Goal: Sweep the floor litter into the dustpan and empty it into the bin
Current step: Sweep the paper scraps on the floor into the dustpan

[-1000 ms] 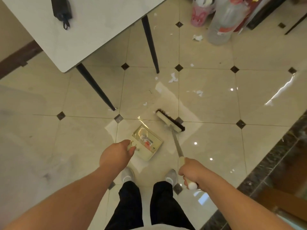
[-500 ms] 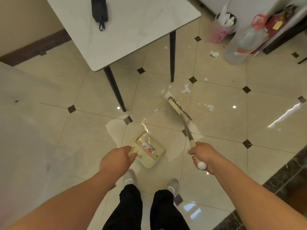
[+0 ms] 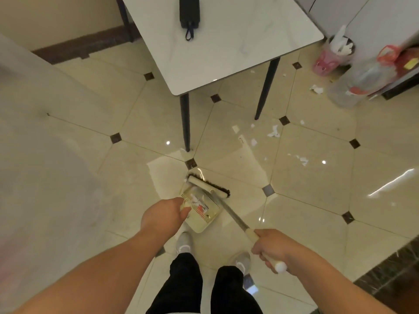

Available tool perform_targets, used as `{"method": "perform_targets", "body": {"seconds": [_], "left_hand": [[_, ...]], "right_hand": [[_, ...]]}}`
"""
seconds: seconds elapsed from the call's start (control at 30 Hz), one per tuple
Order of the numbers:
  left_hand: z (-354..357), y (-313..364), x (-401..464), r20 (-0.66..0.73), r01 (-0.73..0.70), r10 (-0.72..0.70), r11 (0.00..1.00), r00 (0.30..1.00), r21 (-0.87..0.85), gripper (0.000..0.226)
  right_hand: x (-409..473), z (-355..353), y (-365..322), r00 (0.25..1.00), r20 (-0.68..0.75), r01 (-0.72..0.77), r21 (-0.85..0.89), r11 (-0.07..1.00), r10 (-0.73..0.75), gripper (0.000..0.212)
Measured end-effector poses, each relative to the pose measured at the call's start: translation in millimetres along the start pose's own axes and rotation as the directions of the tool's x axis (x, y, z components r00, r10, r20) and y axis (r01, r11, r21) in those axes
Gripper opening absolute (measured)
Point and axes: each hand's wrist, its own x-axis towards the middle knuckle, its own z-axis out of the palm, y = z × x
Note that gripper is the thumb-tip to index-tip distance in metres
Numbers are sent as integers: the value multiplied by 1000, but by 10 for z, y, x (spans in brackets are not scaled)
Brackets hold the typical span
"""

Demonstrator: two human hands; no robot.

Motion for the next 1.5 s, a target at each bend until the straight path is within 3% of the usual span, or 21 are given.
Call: {"method": "perform_targets", "body": {"seconds": [0.17,0.3,0.43,0.6,0.67,0.77,1.0,1.17,1.33,1.5], "left_hand": [[-178,-306,24,3,4,-4,999,1000,-42,32],[-274,-594,-27,-17,32,-34,995,999,-94,34],[-337,-920,-72,-8,85,-86,992,996,-99,38],[-323,-1188,-106,39,129,-125,987,991,-96,36],[-311,-1253,-127,50,120,-117,990,992,-78,36],[-300,-1315,-169,48,106,-103,993,993,-50,37],[-423,-1427,-351,10,63,-62,997,998,-51,41],[-541,-1481,-701,-12,84,-85,992,996,-92,36],[-495,-1471,-1198,-52,248,-258,956,965,-156,38],[-331,-1530,-1629,-105,408,-443,878,890,-249,34]], "right_hand": [[-323,-2,-531,999,-26,44,34,998,-43,33],[-103,221,-1018,988,-65,138,16,990,-137,43],[445,490,-1533,981,-96,153,-134,979,-166,35],[802,868,-1667,993,-54,78,-392,917,-107,6],[690,884,-1594,996,-50,45,-467,883,-77,12],[426,624,-1492,998,-57,-20,-358,933,0,17],[-426,262,-1445,1000,1,16,-92,996,-16,15],[-531,371,-1514,992,103,69,101,993,-79,32],[-347,604,-1768,965,224,103,159,982,-138,37],[-24,789,-1815,950,289,73,174,982,-122,33]]}}
